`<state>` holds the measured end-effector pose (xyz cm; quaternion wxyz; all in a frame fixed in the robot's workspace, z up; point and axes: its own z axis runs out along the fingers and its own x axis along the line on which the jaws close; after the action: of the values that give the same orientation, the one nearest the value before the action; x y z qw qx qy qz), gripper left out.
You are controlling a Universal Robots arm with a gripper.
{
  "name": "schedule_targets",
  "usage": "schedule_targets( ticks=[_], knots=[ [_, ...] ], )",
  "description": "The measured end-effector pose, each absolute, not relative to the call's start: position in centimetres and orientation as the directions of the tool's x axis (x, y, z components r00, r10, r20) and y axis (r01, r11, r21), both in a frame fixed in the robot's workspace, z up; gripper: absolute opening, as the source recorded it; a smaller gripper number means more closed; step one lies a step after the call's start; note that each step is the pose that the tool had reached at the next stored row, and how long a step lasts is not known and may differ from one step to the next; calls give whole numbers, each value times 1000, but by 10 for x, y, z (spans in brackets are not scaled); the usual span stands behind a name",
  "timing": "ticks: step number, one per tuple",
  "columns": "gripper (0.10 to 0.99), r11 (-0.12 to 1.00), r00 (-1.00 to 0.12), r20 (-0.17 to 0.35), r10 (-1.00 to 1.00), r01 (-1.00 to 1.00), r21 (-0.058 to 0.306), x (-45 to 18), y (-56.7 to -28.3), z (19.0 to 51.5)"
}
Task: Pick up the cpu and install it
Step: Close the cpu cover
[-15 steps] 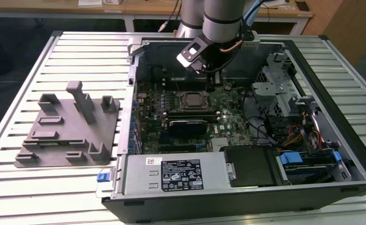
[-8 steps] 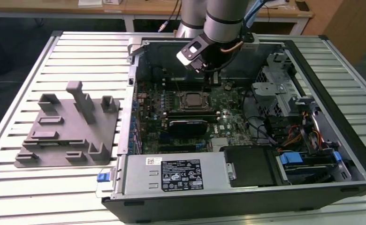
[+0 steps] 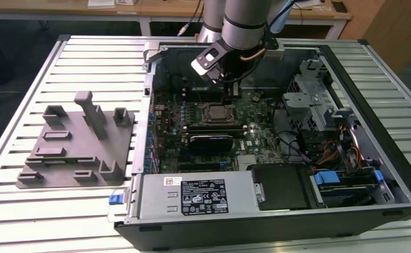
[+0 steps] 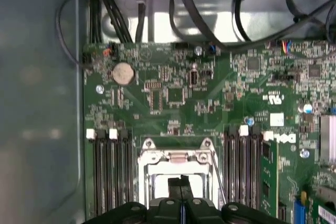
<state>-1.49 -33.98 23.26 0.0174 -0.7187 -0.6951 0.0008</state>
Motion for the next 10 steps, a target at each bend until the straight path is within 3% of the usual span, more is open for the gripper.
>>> schedule_targets(
  ticks=[10],
  knots=[
    [106,-33,34,24,999,999,-26,-24,-347,224]
  ],
)
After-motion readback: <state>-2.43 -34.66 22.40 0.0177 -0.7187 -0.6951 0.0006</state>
